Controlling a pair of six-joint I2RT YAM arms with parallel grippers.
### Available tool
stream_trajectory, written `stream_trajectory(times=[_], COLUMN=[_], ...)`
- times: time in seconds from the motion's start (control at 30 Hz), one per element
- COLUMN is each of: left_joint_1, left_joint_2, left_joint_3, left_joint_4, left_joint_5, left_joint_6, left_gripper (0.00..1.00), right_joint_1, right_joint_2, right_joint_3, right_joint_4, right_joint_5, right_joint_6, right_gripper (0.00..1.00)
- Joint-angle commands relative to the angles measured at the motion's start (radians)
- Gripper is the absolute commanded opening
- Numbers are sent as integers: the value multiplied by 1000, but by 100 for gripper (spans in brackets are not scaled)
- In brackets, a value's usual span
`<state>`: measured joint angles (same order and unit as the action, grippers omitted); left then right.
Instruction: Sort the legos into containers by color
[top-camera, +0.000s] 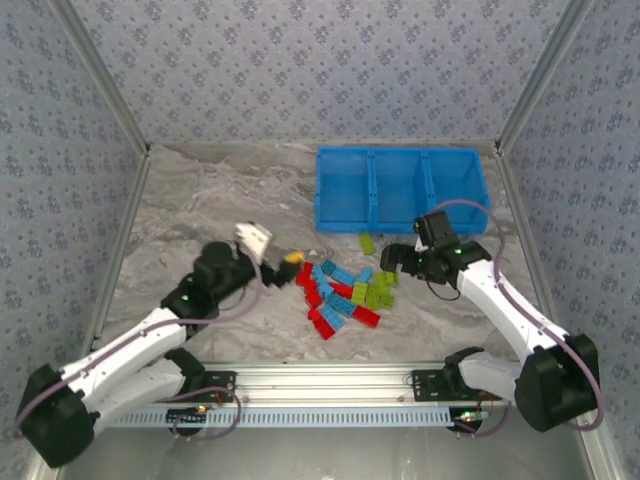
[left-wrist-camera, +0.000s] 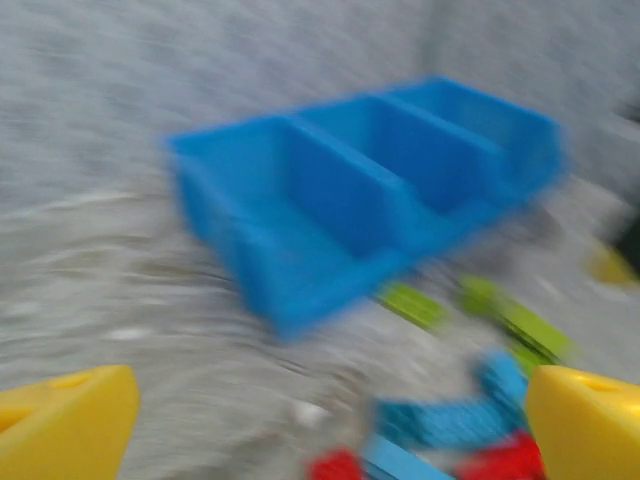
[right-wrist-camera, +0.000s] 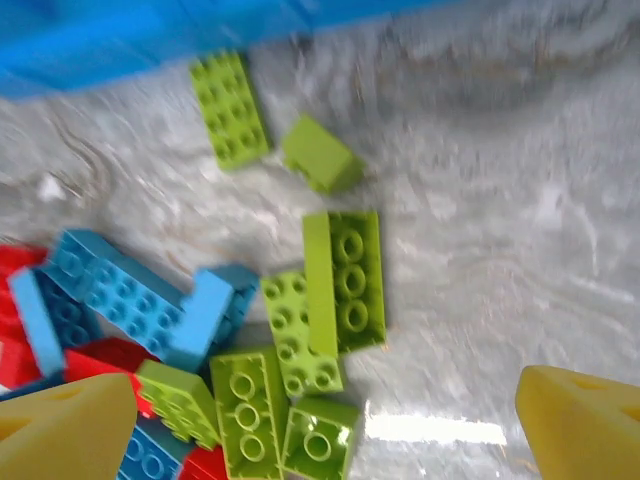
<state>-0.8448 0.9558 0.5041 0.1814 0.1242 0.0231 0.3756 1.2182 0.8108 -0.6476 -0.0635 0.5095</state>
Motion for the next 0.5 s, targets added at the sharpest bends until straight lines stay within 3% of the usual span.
stream_trajectory(times=[0.0,0.1,0.17,0.3,0.47], left_joint_1=[-91,-103,-103,-104,-105], left_joint_2=[44,57,46,-18,-82], left_joint_3=[14,-48,-105,-133,-165], left_joint_4=[-121,-17,78,41,46], left_joint_5=[75,81,75,75,56], left_joint_6=[199,214,214,239,254], left_gripper=[99,99,99,99,99], right_joint_1=[35,36,29,-6,-12], right_joint_2=[85,168,209,274,334], right_joint_3=[34,35,35,18,19], right_joint_4=[3,95,138,217,246], right_joint_5=[32,32,47,48,11], right_joint_6=[25,18,11,18,6], right_gripper=[99,93,84,63,53])
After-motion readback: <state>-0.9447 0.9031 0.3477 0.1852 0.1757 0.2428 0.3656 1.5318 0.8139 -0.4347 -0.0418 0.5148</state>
